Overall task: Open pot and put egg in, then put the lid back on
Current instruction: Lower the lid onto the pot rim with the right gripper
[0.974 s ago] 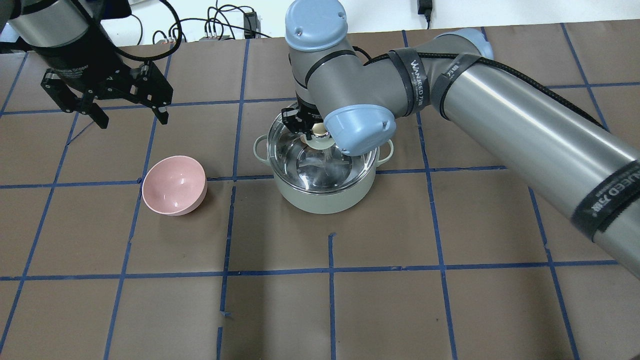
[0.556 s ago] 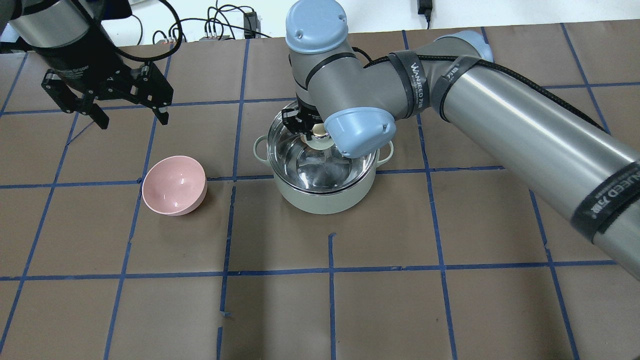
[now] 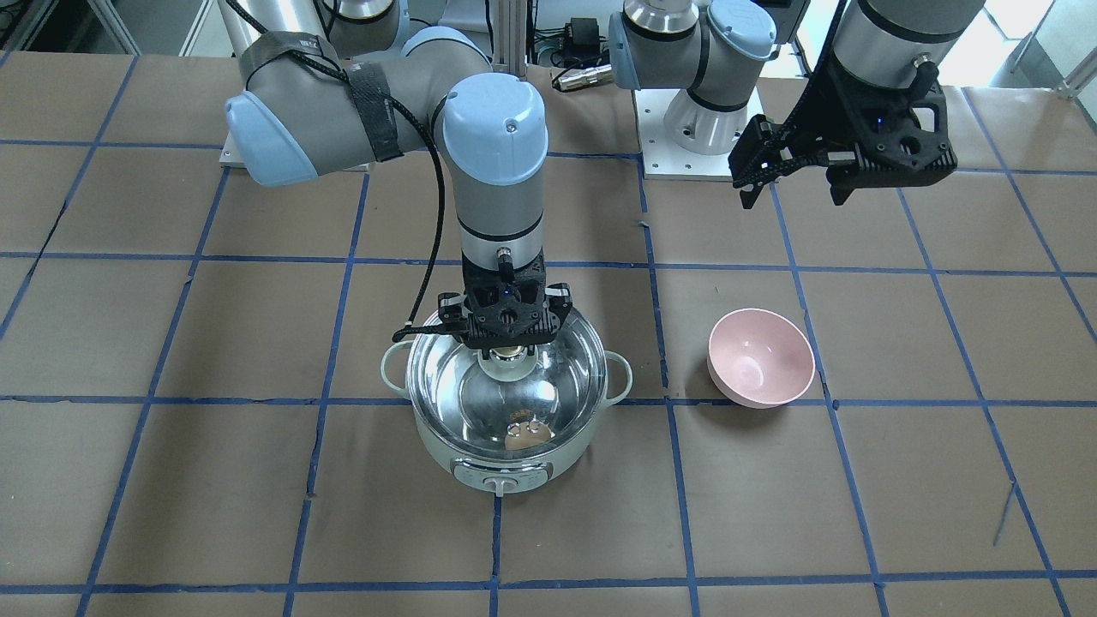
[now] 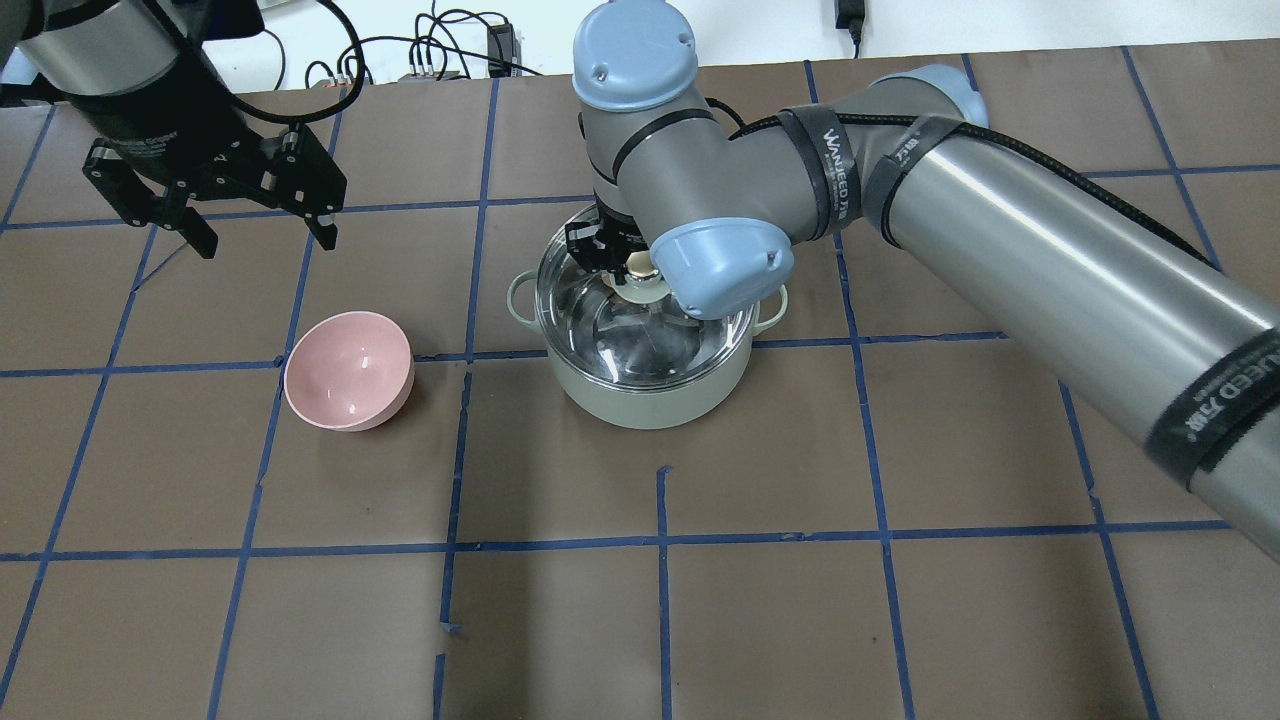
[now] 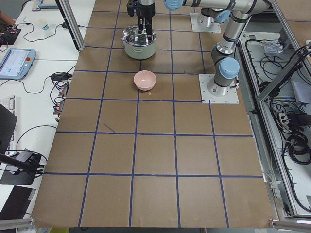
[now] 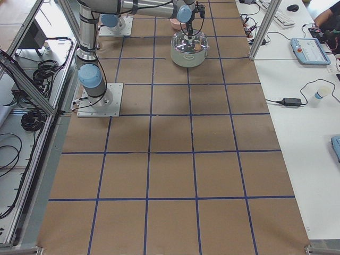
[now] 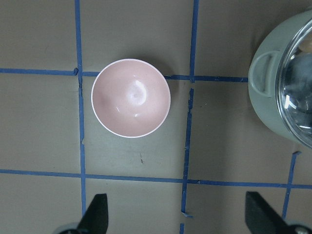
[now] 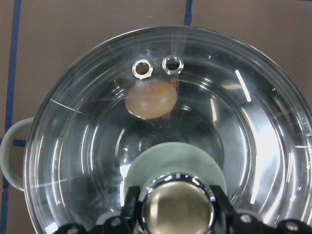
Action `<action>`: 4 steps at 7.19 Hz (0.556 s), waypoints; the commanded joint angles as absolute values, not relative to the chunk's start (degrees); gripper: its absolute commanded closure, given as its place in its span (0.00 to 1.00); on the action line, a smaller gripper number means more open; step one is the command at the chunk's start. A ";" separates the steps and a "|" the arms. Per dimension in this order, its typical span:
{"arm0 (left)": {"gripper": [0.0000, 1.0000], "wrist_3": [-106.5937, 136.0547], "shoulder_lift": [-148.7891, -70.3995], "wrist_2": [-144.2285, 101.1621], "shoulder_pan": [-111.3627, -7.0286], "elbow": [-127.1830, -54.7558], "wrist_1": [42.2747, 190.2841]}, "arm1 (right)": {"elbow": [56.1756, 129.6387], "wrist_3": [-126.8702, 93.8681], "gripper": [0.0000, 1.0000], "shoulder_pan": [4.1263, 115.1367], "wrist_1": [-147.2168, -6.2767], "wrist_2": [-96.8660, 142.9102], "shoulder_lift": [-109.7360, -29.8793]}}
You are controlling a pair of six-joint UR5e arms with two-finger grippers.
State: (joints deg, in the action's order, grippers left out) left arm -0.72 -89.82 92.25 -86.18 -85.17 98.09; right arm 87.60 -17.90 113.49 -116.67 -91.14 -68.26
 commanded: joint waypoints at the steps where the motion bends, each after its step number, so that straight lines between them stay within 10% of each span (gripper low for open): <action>1: 0.00 -0.79 -89.82 92.29 -86.22 -85.17 98.00 | 87.54 -17.84 0.97 113.47 -116.46 -91.14 -68.38; 4: 0.00 -0.79 -89.82 92.20 -86.04 -85.17 98.00 | 87.45 -17.93 0.86 113.47 -116.46 -91.05 -68.29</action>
State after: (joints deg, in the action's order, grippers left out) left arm -0.79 -89.82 92.27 -86.07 -85.16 98.00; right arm 87.46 -17.92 113.47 -116.46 -91.09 -68.32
